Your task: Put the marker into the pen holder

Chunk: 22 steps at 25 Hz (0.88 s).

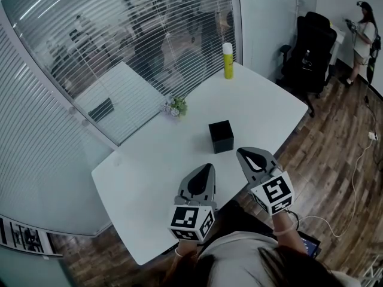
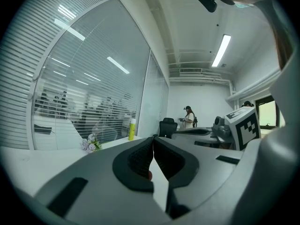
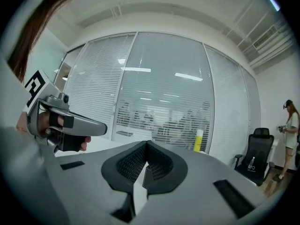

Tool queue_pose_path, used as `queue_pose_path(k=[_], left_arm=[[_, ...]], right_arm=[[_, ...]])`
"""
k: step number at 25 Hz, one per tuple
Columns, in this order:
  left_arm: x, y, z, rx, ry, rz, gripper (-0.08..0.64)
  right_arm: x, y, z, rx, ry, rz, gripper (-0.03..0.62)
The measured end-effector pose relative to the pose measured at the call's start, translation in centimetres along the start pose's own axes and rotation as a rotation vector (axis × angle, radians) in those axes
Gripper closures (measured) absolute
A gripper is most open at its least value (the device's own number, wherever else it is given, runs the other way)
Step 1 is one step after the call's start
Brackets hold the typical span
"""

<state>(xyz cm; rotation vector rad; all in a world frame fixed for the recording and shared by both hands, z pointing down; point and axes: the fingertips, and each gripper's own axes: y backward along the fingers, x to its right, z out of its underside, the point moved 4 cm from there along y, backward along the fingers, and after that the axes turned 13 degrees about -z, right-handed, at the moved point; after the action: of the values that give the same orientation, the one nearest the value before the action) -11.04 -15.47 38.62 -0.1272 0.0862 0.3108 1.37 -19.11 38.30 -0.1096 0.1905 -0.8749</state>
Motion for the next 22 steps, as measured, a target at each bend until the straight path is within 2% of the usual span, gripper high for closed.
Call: queue_pose_path(k=[11,22], left_arm=[[1.2,0.9,0.0,0.01,-0.005,0.005,0.54],[2.2,1.6,0.2,0.007,-0.012,0.014,0.54]], right_arm=[[-0.5,2.2,-0.5,0.021,0.008,0.018,0.565],[-0.8,3.3,-0.9,0.041,0.059,0.033,0.565]])
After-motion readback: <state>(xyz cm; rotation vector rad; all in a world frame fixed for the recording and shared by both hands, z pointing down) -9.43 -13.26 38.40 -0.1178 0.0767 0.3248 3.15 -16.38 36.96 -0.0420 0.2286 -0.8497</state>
